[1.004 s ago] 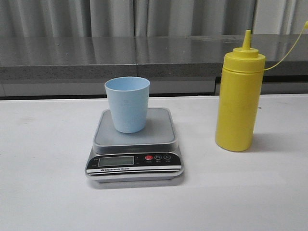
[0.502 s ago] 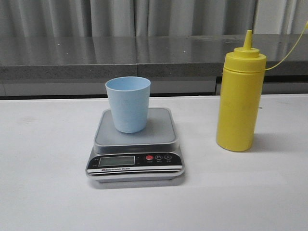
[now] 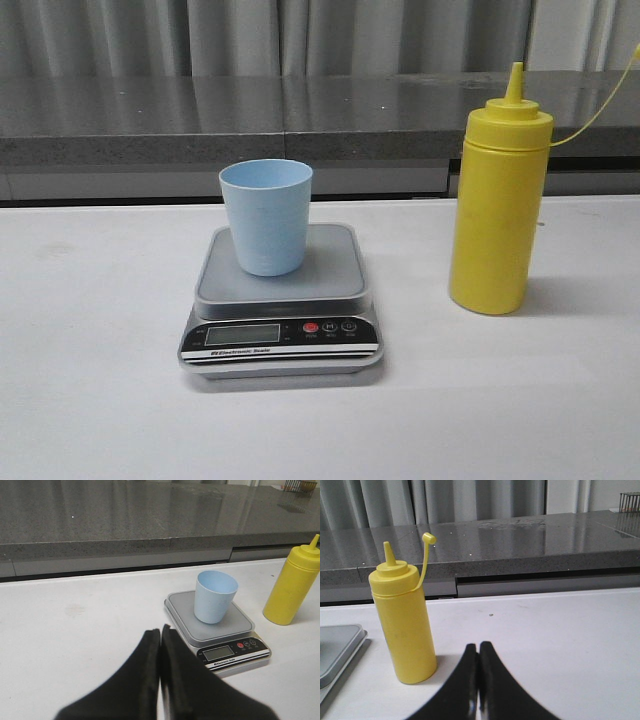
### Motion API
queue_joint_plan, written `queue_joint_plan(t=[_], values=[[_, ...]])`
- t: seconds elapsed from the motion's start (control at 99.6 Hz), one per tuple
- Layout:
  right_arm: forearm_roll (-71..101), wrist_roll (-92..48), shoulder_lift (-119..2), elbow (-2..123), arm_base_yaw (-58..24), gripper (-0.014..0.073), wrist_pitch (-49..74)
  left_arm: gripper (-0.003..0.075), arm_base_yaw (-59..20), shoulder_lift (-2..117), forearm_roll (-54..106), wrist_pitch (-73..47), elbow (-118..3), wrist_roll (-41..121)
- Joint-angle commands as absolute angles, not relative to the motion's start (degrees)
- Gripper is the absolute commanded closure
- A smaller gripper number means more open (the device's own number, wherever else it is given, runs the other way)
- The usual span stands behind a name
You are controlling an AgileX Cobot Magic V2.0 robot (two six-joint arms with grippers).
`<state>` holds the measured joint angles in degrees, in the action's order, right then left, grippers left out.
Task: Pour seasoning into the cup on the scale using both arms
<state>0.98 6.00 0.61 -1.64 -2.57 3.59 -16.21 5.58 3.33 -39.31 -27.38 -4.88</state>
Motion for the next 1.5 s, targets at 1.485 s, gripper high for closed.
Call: queue_joint_plan(t=[1.485], values=[[0.7,5.9,2.0,-0.7,-2.3,0.0662,-0.9,0.0740,2.6,-2.1,-1.0,-2.5,2.1,-3.6]])
